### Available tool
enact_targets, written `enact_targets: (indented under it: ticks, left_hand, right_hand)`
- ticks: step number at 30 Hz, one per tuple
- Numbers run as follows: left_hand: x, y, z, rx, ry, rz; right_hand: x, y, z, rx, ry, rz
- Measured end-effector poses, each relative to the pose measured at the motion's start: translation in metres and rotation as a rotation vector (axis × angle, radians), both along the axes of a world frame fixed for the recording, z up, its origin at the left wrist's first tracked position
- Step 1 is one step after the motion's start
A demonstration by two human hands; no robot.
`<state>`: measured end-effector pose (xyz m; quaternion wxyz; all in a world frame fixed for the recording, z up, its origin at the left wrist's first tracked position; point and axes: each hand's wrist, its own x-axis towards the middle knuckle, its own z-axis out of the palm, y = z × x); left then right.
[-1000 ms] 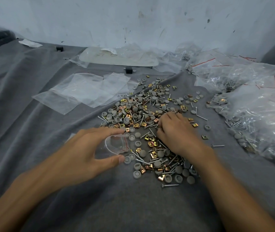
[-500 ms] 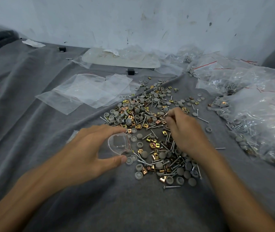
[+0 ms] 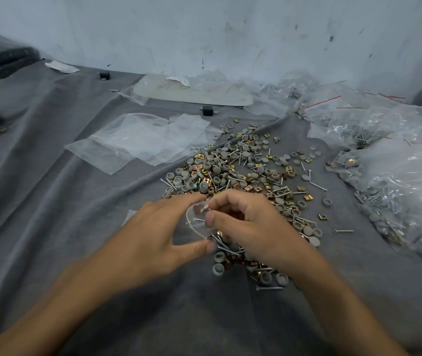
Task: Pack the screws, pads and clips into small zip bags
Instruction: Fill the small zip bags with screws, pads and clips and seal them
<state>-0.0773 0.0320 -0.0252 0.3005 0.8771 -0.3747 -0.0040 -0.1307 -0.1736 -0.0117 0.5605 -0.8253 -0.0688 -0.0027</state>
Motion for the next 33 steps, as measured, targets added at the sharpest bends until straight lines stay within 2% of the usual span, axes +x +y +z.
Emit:
enact_targets:
  ticks: [10, 28, 30, 33]
  left_hand:
    - [0.002, -0.001, 0.001, 0.000, 0.036, 0.023]
    - [0.004, 0.000, 0.000, -0.050, 0.046, -0.018]
    - [0.006, 0.003, -0.002, -0.040, 0.027, 0.006]
    - [0.006, 0.005, -0.002, -0.032, 0.028, 0.020]
  right_hand:
    - [0.000, 0.003, -0.001, -0.008, -0.010, -0.098]
    - [0.000, 0.000, -0.001, 0.031, -0.123, -0.028]
    - [0.003, -0.014, 0.002, -0.028, -0.159, -0.102]
    - [0.013, -0.048, -0.002, -0.230, -0.195, -0.311]
